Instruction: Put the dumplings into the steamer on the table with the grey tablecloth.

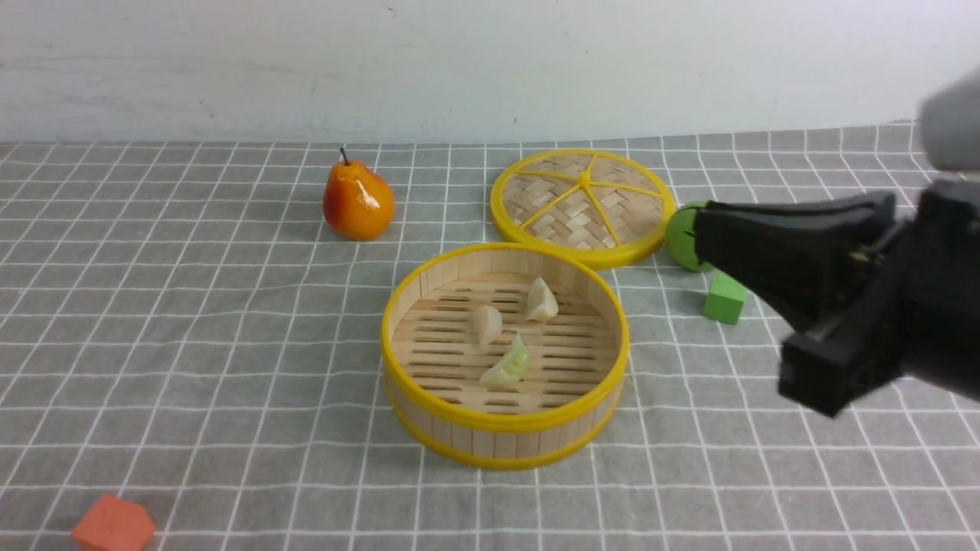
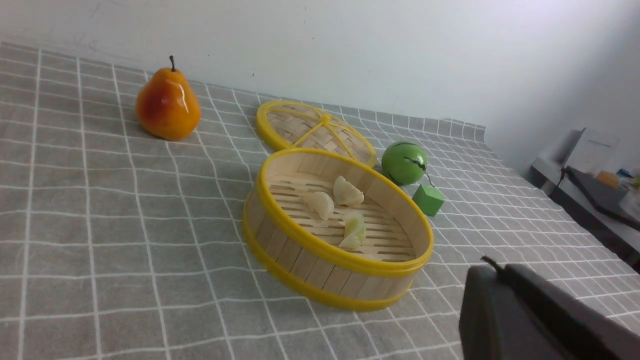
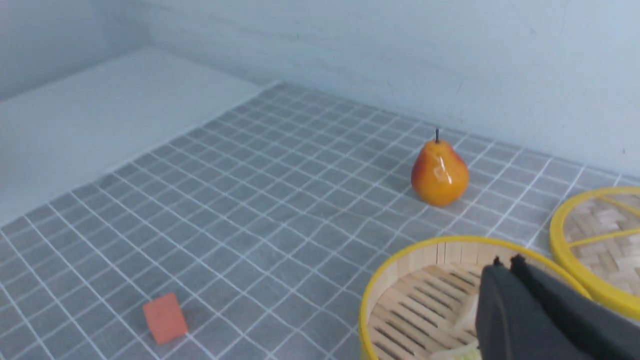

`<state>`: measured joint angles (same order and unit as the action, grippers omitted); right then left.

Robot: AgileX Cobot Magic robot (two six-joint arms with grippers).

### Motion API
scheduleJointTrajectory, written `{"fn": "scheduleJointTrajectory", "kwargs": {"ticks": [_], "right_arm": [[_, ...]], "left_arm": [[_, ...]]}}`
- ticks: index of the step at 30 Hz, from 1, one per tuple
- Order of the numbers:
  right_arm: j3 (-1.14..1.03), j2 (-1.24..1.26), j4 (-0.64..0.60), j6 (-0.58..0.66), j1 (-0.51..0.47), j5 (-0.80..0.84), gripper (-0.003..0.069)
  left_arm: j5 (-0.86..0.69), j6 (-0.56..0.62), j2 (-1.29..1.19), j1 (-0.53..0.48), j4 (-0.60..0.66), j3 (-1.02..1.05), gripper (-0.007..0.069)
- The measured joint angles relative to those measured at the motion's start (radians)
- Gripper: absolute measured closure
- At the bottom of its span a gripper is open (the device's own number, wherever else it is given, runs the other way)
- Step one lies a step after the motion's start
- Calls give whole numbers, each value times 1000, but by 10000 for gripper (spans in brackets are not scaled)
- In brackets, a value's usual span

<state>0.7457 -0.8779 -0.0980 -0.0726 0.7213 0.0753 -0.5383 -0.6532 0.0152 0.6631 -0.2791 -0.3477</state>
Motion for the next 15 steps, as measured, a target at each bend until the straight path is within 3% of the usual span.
{"fn": "scheduleJointTrajectory", "kwargs": {"ticks": [15], "right_arm": [[-107, 149, 0, 0, 0, -44, 667]], "left_arm": [[-37, 0, 0, 0, -1, 45, 604]]}}
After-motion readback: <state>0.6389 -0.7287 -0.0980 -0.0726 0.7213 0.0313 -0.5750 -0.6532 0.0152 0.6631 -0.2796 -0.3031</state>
